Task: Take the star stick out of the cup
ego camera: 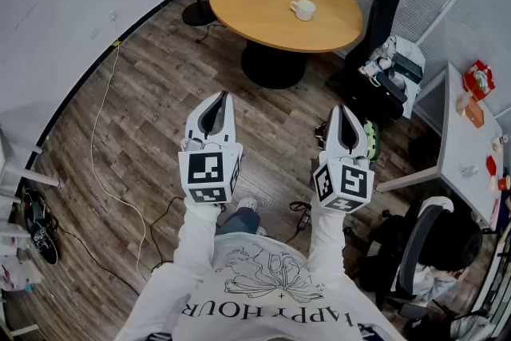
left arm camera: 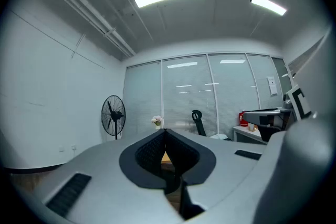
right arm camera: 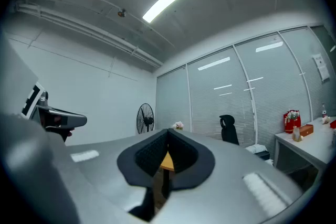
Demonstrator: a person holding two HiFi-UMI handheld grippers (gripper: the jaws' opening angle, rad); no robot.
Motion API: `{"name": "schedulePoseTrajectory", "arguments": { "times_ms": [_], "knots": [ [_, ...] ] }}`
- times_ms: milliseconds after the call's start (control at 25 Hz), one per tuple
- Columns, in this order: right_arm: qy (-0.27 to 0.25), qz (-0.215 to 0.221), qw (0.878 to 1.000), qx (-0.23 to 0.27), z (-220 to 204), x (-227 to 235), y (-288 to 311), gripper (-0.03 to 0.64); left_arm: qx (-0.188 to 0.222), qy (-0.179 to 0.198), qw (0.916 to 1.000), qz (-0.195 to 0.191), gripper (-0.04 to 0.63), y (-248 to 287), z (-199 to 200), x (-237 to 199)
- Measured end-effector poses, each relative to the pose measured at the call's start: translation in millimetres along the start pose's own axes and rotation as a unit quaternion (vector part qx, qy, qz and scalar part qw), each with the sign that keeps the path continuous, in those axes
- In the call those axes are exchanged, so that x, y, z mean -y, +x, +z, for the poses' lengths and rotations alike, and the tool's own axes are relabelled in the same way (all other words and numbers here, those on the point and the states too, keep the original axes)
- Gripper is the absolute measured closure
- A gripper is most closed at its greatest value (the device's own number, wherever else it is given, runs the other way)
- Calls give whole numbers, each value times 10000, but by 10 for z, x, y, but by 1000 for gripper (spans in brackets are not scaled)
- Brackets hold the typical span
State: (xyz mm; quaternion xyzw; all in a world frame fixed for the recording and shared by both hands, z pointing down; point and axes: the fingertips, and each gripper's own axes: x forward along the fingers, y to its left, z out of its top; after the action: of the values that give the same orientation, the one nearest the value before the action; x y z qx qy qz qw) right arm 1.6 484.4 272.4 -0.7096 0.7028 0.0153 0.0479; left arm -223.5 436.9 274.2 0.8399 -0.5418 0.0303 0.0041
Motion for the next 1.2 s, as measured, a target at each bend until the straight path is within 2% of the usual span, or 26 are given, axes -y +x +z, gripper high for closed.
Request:
{"name": "schedulePoseTrajectory", "arguments": {
  "times_ms": [400,1200],
  "knots": [
    [-49,-161,9999,-8,-41,61,99,606,-22,-18,9999,-113,589,145,-59,6],
    [173,-448,9988,56,-172,-4,929,603,4,-32,9997,-242,589,990,-51,-568]
  ]
}}
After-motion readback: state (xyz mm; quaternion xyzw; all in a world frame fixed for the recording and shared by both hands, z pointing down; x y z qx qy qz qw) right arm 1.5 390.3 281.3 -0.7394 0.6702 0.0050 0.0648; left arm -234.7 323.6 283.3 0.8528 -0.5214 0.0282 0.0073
